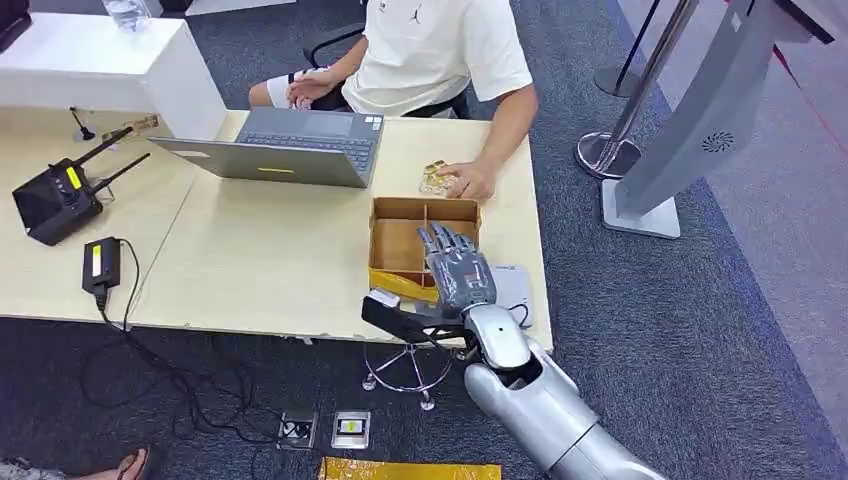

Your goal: Pass the card to the sensor for recognition and then transmit it.

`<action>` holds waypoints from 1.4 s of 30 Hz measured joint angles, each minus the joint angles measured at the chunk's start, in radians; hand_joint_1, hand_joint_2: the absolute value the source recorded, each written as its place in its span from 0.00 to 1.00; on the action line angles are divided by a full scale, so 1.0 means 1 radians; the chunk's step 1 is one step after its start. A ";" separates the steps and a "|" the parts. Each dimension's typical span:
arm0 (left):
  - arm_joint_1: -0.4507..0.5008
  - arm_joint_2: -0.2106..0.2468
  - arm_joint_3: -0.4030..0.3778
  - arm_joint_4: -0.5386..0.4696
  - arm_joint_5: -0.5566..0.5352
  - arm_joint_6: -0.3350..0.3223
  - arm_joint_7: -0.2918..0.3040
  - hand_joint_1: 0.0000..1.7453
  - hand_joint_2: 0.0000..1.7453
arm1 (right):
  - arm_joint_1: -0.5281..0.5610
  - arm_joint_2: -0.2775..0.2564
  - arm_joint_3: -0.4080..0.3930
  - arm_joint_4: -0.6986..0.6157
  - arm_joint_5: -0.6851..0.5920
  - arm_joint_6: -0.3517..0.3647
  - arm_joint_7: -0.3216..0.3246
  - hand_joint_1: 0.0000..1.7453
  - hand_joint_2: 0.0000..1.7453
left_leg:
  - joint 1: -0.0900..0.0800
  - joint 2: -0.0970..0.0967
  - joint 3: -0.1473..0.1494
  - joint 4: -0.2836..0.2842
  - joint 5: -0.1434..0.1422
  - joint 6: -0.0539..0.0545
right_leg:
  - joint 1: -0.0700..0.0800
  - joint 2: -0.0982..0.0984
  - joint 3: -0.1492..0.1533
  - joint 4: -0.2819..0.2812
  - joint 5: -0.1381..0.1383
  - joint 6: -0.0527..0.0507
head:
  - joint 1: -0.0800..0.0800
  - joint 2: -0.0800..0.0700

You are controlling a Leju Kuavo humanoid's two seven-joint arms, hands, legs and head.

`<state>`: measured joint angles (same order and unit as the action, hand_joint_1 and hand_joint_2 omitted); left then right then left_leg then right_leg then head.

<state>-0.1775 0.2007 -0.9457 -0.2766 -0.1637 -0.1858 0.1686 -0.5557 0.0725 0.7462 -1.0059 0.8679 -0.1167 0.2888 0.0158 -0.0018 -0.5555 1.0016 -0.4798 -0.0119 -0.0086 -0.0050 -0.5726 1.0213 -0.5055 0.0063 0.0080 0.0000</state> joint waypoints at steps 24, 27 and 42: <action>-0.007 -0.008 0.002 -0.001 -0.035 -0.009 0.006 0.00 1.00 | -0.095 0.049 0.042 0.216 0.029 -0.047 0.026 0.26 1.00 | 0.000 0.000 0.000 0.000 0.000 0.000 | 0.000 0.000 0.000 0.000 0.000 0.000 | 0.000 0.000; -0.007 -0.008 0.002 -0.001 -0.038 -0.010 0.006 0.00 1.00 | -0.101 0.050 0.042 0.232 0.043 -0.056 0.048 0.25 1.00 | 0.000 0.000 0.000 0.000 0.000 0.000 | 0.000 0.000 0.000 0.000 0.000 0.000 | 0.000 0.000; -0.007 -0.011 0.023 -0.001 -0.057 -0.015 0.009 0.00 1.00 | -0.106 0.045 0.040 0.277 0.081 -0.048 0.108 0.38 1.00 | 0.000 0.000 0.000 0.000 0.000 0.000 | 0.000 0.000 0.000 0.000 0.000 0.000 | 0.000 0.000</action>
<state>-0.1850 0.1892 -0.9232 -0.2777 -0.2205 -0.2010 0.1774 -0.6616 0.1171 0.7866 -0.7294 0.9487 -0.1652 0.3967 0.0158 -0.0018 -0.5553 1.0017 -0.4797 -0.0119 -0.0087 -0.0048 -0.5728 1.0213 -0.5055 0.0063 0.0084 0.0000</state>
